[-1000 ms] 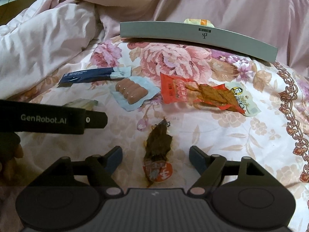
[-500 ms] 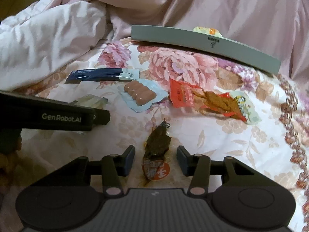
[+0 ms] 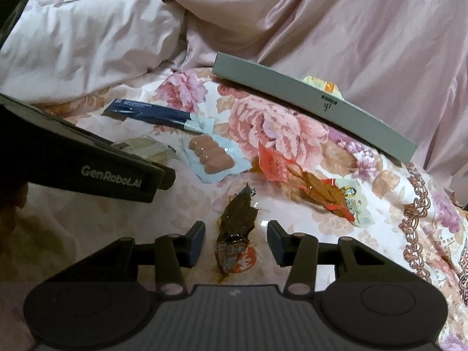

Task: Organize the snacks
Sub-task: 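Grasp the brown dried-meat packet with the right tool while the left tool holds the biscuit, then lift both held snacks and carry them over the grey box tray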

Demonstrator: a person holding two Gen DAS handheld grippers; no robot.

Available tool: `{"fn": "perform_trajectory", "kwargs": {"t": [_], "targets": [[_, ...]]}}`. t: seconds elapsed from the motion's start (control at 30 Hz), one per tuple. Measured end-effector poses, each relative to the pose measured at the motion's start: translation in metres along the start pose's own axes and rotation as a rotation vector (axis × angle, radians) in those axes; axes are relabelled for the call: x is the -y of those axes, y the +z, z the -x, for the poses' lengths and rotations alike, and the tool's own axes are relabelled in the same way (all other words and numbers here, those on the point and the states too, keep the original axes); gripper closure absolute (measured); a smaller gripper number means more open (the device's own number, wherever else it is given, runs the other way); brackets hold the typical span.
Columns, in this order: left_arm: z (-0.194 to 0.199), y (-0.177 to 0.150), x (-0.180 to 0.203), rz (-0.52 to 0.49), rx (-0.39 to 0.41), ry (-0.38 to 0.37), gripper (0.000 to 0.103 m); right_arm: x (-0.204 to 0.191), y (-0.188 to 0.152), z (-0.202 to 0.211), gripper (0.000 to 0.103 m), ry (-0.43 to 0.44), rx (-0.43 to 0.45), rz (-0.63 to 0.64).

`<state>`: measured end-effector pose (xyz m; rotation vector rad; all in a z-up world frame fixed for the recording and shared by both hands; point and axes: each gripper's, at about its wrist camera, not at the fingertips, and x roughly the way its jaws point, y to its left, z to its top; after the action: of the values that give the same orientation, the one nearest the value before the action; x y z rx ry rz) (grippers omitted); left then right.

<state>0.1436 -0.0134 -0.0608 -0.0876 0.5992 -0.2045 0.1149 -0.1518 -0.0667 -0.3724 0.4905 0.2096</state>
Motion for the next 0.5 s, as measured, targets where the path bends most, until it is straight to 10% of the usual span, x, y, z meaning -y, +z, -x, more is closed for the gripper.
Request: {"fn": "perform_trajectory", "kwargs": {"t": [0.5], "targets": [[0.015,0.013,0.005,0.078,0.092,0.032,0.051,0.006,0.013,0.022,0.052,-0.084,0.140,0.054]]}}
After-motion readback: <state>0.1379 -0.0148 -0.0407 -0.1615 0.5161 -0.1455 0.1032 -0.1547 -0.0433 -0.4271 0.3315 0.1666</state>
